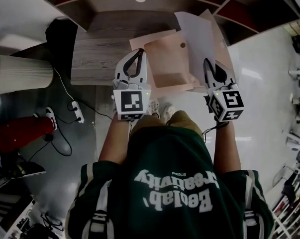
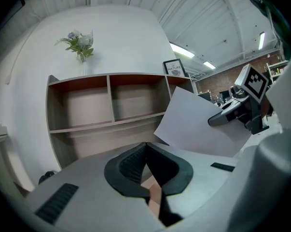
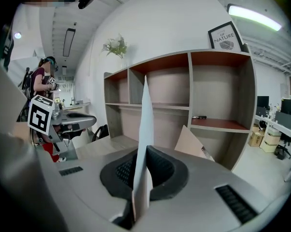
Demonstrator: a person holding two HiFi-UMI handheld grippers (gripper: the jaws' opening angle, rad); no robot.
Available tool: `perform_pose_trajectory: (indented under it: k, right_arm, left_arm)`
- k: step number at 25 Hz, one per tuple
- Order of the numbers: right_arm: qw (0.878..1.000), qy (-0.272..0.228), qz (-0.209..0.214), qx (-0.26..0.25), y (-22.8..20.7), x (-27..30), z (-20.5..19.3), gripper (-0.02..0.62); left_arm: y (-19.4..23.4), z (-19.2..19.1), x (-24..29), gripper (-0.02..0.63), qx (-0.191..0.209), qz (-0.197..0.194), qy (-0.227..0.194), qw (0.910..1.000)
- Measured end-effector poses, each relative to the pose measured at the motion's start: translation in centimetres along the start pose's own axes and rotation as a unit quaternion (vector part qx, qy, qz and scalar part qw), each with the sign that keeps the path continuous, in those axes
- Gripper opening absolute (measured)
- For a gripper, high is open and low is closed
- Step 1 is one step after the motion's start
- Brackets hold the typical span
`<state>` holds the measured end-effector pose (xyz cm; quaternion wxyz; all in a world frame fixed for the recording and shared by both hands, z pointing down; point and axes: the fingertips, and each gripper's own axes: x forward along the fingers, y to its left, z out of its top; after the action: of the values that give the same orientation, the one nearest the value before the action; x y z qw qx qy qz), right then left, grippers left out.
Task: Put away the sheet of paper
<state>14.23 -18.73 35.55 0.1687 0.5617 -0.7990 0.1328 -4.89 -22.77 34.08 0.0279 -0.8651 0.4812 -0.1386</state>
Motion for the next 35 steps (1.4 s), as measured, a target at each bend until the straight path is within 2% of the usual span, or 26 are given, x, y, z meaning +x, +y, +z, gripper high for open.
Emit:
perform_pose_trajectory:
  k: [6, 10, 15, 18, 21, 26, 35]
  right_arm:
    - [0.998, 0.025, 0.058, 0.011, 3.3, 1.7, -0.1, 0.034]
    - [0.992, 0.038, 0.107, 0.058, 5.5, 2.8, -0.4, 0.034]
    - [0.97, 0.052, 0.183, 0.155, 7.7, 4.4, -0.3, 0.034]
    - [0.957, 0.094, 0.202, 0.188, 8.0, 6.6, -2.4, 0.034]
    - [0.952, 0.146, 0.187, 0.192, 7.6, 9.1, -5.9, 0.034]
    - [0.957, 0.204, 0.136, 0.154, 5.9, 12.5, -10.0, 0.034]
    - [0.962, 0.249, 0.073, 0.084, 2.8, 14.8, -13.8, 0.035]
  left_arm:
    - [1.1, -1.6, 0.4, 0.018, -0.006, -0.003, 0.011, 0.9999]
    - [2.1, -2.0, 0.8, 0.018, -0.003, 0.004, 0.016, 0.9999]
    - [3.3, -3.0, 1.4, 0.018, -0.008, 0.013, 0.029, 0.9995]
    - [3.6, -4.1, 2.1, 0.018, -0.018, 0.017, 0.037, 0.999]
    - [3.6, -5.4, 2.6, 0.018, -0.023, 0.019, 0.049, 0.9983]
    - [4.2, -6.6, 2.7, 0.018, -0.023, 0.029, 0.068, 0.997]
    - [5.1, -7.8, 3.9, 0.018, -0.03, 0.044, 0.084, 0.995]
